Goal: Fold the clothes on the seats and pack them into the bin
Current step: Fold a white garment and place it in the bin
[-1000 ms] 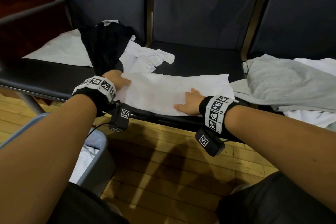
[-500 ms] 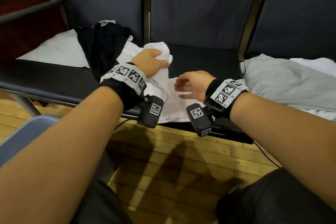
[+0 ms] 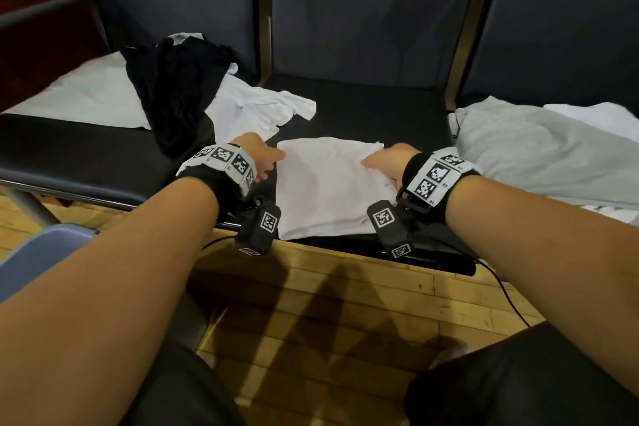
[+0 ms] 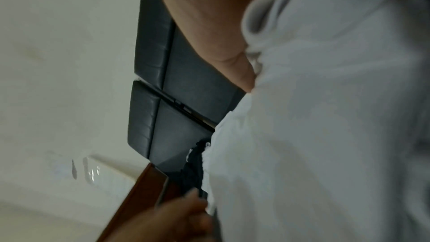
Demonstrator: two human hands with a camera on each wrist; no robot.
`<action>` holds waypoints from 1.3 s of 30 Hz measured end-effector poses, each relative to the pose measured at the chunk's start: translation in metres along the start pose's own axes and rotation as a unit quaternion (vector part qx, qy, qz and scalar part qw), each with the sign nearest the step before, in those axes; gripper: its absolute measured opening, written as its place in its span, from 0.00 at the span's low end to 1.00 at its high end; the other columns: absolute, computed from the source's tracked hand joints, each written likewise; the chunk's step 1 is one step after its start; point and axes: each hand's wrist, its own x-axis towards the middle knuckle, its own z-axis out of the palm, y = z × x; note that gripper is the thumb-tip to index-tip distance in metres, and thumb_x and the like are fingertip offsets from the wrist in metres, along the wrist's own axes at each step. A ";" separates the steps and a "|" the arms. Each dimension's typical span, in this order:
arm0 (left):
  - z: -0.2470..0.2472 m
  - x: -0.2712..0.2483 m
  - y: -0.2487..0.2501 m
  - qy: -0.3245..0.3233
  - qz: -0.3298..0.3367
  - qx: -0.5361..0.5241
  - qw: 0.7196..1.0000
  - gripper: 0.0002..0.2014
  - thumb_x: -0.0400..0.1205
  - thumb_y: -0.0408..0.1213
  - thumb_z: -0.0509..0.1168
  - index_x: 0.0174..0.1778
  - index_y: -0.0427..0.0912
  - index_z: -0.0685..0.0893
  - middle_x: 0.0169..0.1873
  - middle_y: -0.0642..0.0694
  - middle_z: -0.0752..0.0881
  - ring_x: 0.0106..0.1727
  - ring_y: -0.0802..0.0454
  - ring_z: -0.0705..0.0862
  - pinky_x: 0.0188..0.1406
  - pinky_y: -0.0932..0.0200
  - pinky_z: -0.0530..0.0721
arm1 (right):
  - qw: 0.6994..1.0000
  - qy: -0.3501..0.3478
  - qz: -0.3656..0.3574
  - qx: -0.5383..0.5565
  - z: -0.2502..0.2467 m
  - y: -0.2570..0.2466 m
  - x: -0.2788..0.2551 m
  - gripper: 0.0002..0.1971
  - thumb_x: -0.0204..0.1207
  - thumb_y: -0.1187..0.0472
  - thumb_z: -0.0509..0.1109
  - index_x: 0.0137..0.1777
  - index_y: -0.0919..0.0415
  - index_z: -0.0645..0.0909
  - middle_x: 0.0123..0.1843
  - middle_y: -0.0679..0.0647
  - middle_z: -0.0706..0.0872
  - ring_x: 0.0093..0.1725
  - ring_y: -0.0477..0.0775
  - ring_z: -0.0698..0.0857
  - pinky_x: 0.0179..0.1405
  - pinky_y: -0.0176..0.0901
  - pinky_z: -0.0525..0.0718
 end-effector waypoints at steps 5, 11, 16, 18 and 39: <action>0.008 0.007 -0.011 -0.030 -0.067 -0.099 0.992 0.22 0.81 0.51 0.67 0.60 0.36 0.77 0.42 0.41 0.85 0.44 0.43 0.85 0.42 0.53 0.86 | 1.000 -0.005 0.015 -0.015 -0.006 0.007 0.005 0.20 0.70 0.60 0.78 0.59 0.69 0.82 0.54 0.66 0.88 0.53 0.67 0.89 0.57 0.61 0.87; 0.019 0.008 0.005 -0.038 -0.060 -0.092 0.993 0.38 0.72 0.63 0.71 0.63 0.31 0.79 0.34 0.42 0.81 0.37 0.43 0.82 0.46 0.50 0.83 | 0.992 0.013 -0.025 -0.125 -0.019 0.016 0.012 0.12 0.75 0.57 0.75 0.39 0.62 0.75 0.34 0.57 0.77 0.32 0.56 0.79 0.30 0.43 0.78; 0.020 -0.004 0.027 -0.054 -0.018 -0.106 0.993 0.30 0.70 0.63 0.72 0.54 0.41 0.81 0.35 0.44 0.86 0.33 0.45 0.84 0.31 0.58 0.80 | 0.998 0.016 -0.023 -0.052 -0.022 0.019 0.017 0.18 0.75 0.47 0.74 0.48 0.63 0.77 0.37 0.56 0.81 0.38 0.57 0.83 0.44 0.51 0.87; 0.018 -0.006 0.034 -0.111 -0.014 -0.232 0.966 0.32 0.63 0.58 0.79 0.59 0.43 0.84 0.42 0.43 0.91 0.41 0.42 0.90 0.42 0.48 0.89 | 0.999 0.006 -0.034 -0.008 -0.022 0.018 0.018 0.24 0.74 0.43 0.74 0.52 0.66 0.81 0.43 0.58 0.87 0.44 0.60 0.87 0.55 0.56 0.88; -0.110 -0.072 -0.050 0.023 -0.001 -0.451 0.892 0.21 0.77 0.45 0.71 0.64 0.41 0.83 0.56 0.38 0.89 0.53 0.39 0.89 0.49 0.42 0.88 | 0.931 -0.173 -0.171 0.273 0.075 -0.073 -0.051 0.13 0.80 0.53 0.72 0.57 0.61 0.86 0.56 0.60 0.91 0.58 0.61 0.89 0.61 0.55 0.86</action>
